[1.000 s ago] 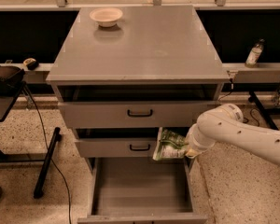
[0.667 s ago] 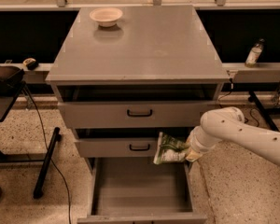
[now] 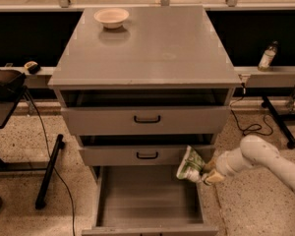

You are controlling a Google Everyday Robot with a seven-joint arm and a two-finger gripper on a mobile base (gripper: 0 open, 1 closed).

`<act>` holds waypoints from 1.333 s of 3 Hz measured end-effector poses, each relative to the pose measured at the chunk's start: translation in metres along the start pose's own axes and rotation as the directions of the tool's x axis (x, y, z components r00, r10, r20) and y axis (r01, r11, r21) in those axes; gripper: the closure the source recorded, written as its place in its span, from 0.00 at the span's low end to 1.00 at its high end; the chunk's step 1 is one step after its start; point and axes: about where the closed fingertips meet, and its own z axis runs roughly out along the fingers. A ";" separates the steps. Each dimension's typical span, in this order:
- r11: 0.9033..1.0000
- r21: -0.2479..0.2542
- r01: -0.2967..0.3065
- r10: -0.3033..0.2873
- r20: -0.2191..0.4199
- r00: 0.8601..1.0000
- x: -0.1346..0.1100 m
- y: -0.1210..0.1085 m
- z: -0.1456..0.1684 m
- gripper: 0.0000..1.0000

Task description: Place green jalapeno chip bag into bottom drawer

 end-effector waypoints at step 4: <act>0.984 -0.155 0.087 -0.033 0.321 0.946 0.049 0.095 0.175 0.85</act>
Offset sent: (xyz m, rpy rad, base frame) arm -0.0773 0.0126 -0.2065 0.2908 0.0912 0.1149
